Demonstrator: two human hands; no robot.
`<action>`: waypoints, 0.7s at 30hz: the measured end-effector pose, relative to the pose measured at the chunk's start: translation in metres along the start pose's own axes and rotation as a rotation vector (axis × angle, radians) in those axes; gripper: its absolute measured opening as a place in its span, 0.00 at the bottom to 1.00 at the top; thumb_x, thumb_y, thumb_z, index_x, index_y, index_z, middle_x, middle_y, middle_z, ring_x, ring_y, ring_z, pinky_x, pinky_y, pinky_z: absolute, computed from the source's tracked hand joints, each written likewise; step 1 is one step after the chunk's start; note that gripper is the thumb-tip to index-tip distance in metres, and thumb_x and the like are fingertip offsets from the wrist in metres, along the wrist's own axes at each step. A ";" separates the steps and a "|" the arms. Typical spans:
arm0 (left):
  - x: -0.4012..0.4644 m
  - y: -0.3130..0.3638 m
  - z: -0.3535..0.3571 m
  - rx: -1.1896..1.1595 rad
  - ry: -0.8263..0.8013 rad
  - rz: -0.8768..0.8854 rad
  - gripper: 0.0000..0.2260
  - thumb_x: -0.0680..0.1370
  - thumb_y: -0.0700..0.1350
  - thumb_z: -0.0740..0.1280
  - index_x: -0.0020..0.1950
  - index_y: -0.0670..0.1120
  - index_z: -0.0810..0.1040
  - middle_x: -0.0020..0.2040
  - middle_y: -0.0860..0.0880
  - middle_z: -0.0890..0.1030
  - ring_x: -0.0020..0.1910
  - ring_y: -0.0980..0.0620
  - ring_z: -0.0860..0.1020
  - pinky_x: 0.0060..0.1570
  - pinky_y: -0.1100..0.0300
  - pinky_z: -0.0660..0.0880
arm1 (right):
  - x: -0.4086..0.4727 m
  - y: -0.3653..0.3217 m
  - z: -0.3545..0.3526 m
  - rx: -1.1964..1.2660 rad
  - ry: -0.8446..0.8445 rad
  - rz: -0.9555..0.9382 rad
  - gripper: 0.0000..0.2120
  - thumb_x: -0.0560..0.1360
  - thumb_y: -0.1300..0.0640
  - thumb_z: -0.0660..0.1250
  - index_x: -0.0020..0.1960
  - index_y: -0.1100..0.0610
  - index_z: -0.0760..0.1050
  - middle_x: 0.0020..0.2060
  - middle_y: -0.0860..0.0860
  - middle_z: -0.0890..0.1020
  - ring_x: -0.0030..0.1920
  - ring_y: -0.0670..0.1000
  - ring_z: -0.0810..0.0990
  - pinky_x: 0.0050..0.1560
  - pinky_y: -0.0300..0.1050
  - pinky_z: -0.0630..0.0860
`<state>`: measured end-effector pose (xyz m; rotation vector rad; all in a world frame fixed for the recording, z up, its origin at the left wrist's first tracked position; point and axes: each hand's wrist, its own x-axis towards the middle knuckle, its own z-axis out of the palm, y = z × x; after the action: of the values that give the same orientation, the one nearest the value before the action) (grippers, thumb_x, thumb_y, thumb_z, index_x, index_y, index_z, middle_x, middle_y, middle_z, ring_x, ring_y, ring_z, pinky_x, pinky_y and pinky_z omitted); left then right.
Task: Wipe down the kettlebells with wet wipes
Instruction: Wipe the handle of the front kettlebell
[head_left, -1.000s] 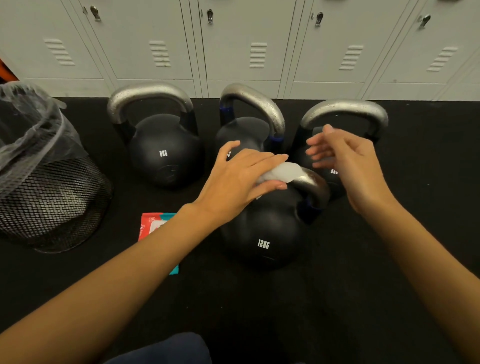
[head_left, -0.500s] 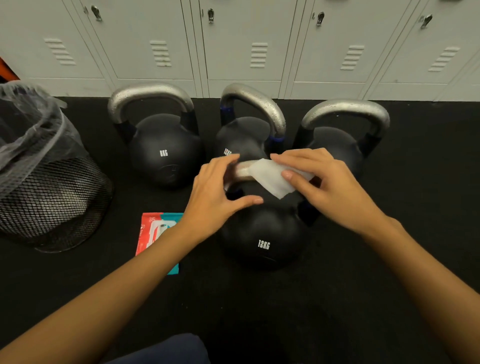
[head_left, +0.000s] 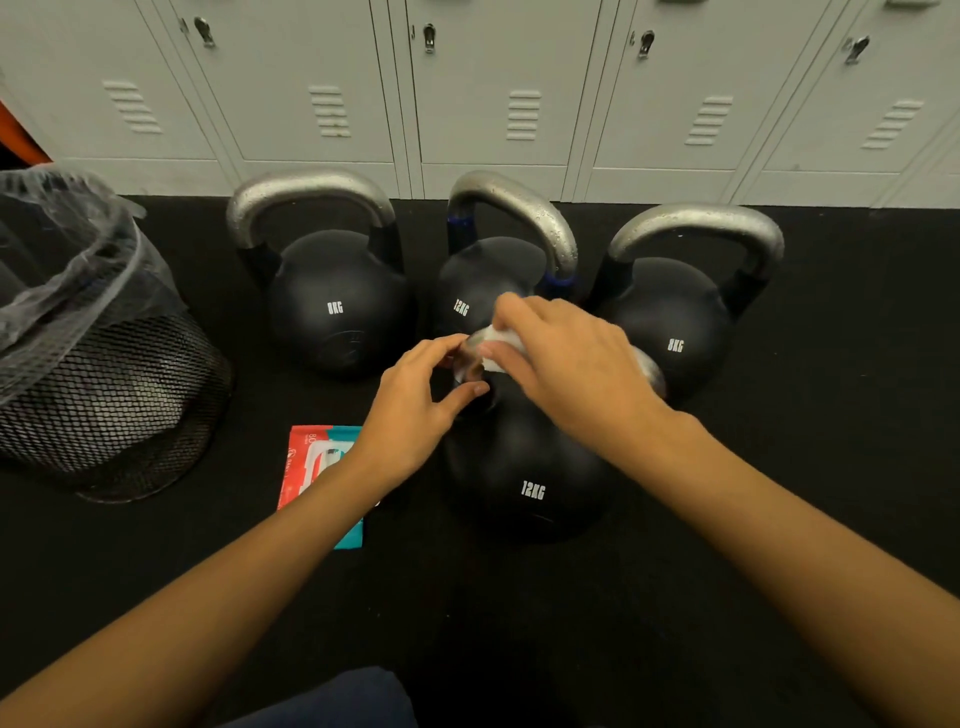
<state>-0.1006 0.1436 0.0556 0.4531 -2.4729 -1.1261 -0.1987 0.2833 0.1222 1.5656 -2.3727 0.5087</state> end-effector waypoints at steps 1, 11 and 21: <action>0.000 0.000 0.000 -0.003 -0.001 0.002 0.22 0.74 0.45 0.71 0.67 0.47 0.72 0.58 0.54 0.77 0.58 0.59 0.73 0.58 0.69 0.66 | 0.002 -0.002 0.006 -0.047 0.027 -0.068 0.09 0.78 0.52 0.66 0.52 0.57 0.75 0.44 0.52 0.81 0.43 0.56 0.80 0.37 0.45 0.66; 0.000 -0.003 0.001 -0.012 0.013 0.000 0.24 0.73 0.46 0.72 0.68 0.46 0.72 0.57 0.54 0.76 0.57 0.60 0.73 0.56 0.76 0.64 | -0.028 0.022 0.010 -0.085 0.075 -0.015 0.19 0.81 0.48 0.58 0.70 0.51 0.74 0.63 0.48 0.80 0.62 0.49 0.79 0.66 0.51 0.69; 0.000 -0.004 0.000 -0.019 0.007 -0.004 0.24 0.73 0.45 0.72 0.68 0.46 0.72 0.57 0.56 0.74 0.58 0.60 0.72 0.58 0.72 0.64 | -0.073 0.052 0.006 0.377 0.150 0.381 0.17 0.84 0.48 0.48 0.59 0.50 0.74 0.48 0.41 0.78 0.51 0.41 0.76 0.58 0.48 0.69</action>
<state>-0.1005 0.1414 0.0523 0.4560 -2.4545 -1.1472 -0.2180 0.3604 0.0797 1.1414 -2.5680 1.1671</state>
